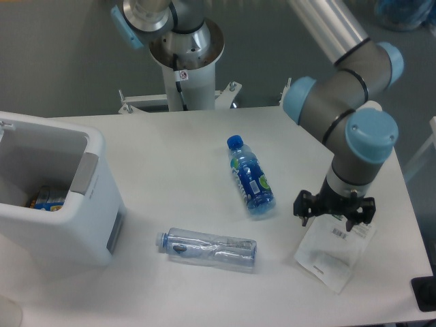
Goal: Open the trash can
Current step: 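Lower the gripper onto the paper receipt and pinch its edge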
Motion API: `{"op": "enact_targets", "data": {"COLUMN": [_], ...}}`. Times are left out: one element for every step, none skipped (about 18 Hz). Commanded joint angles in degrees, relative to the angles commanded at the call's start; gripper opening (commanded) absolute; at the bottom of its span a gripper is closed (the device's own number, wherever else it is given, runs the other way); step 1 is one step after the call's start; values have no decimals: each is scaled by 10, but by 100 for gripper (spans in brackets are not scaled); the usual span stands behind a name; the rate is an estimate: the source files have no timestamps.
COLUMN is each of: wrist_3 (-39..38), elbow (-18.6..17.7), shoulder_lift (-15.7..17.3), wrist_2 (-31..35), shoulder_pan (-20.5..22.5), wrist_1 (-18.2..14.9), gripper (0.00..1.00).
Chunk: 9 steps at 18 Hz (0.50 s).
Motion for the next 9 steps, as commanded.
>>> {"op": "enact_targets", "data": {"wrist_3": [-4,-4,-5,-11,-22,-32,-36,-36,-37], "elbow": [2,-2,-5,-5,-5,-4,-4,-4,-4], "shoulder_lift": [-2,-3,-5,-11,-14,-15,-21,-27,-34], "wrist_2": [4,4,5,8,13,16,17,18,23], "shoulder_pan": [-3,-8,-11,-16,-20,-24,-25,-26,-26], "wrist_1": [0,0,0,0,2,5,9,10,11], "gripper": [100,100,100,100,100,100,100,100,100]}}
